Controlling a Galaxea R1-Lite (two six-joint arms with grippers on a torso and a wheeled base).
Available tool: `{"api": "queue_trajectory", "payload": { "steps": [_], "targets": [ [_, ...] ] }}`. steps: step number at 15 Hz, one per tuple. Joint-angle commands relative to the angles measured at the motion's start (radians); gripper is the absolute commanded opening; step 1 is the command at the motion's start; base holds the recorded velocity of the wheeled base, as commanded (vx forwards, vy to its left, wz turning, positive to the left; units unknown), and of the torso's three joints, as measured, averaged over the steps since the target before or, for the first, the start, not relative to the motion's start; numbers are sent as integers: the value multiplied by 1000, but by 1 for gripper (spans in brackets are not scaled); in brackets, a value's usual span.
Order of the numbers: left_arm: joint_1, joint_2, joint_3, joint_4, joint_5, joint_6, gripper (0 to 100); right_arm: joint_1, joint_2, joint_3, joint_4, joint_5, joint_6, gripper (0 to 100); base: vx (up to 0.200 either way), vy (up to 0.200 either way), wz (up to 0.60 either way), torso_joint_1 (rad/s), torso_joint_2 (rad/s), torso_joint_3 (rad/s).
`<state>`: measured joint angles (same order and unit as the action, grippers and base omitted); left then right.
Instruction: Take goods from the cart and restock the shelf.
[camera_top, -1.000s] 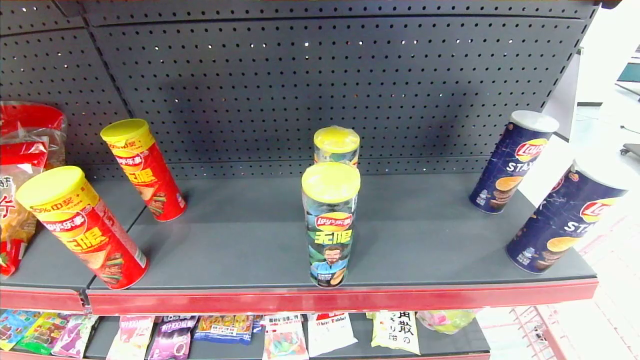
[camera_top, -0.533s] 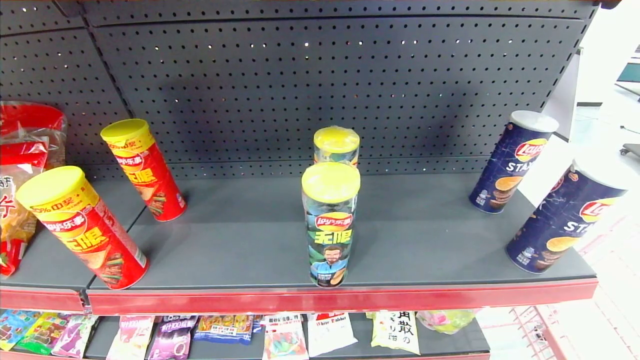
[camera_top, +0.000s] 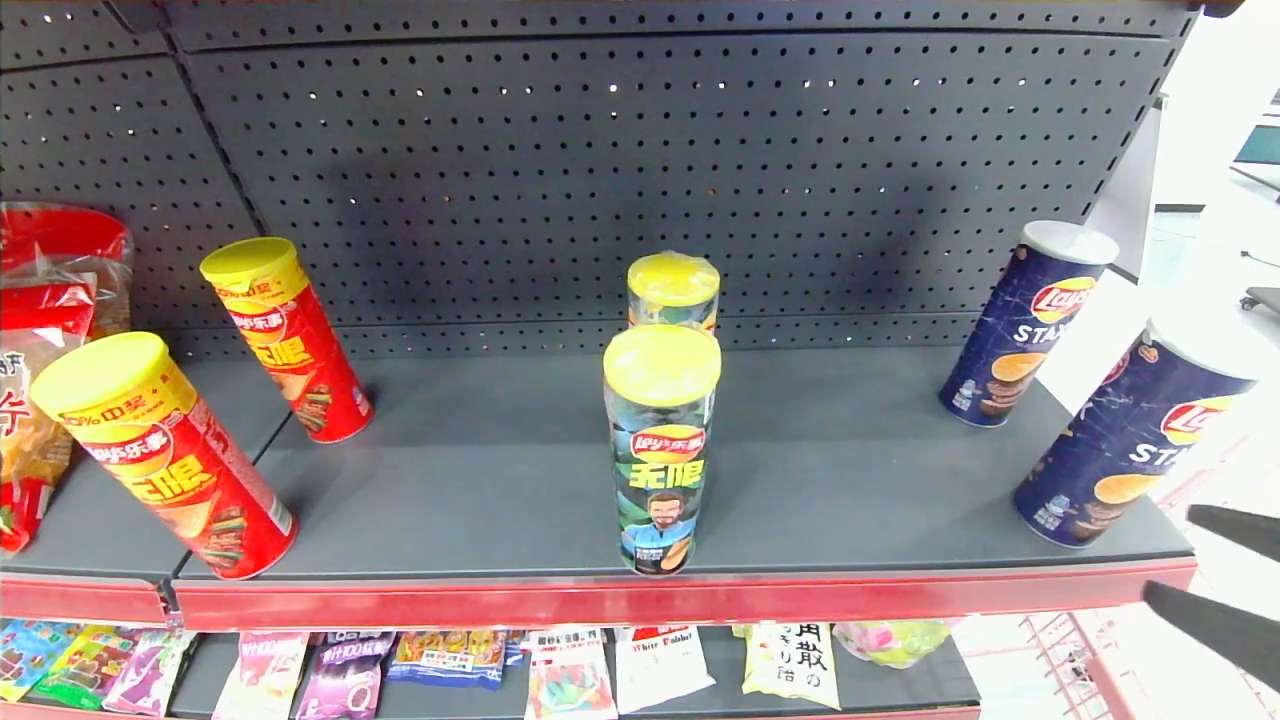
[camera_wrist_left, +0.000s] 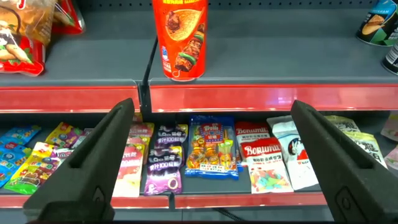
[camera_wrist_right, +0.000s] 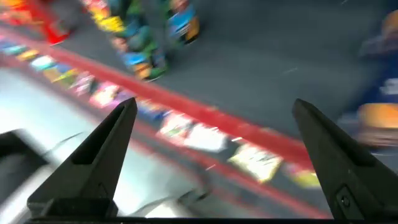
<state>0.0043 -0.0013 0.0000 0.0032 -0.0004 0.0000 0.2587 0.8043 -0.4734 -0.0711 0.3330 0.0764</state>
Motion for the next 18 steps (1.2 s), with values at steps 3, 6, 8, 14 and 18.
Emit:
{"api": "queue_trajectory", "payload": {
  "steps": [3,6,8,14,18],
  "targets": [
    [0,1,0,0,0,0,100,195,357,-68,-56,-45,115,100,0,0,0,0,0,0],
    [0,1,0,0,-1,0,100,238,521,-74,-161,-137,2,100,0,0,0,0,0,0],
    [0,1,0,0,0,0,100,258,558,-96,-174,-137,-20,100,0,0,0,0,0,0],
    [0,1,0,0,0,0,100,356,790,-274,-250,-262,-96,100,0,0,0,0,0,0],
    [0,1,0,0,0,0,100,375,837,-289,-251,-299,-124,100,0,0,0,0,0,0]
  ]
}}
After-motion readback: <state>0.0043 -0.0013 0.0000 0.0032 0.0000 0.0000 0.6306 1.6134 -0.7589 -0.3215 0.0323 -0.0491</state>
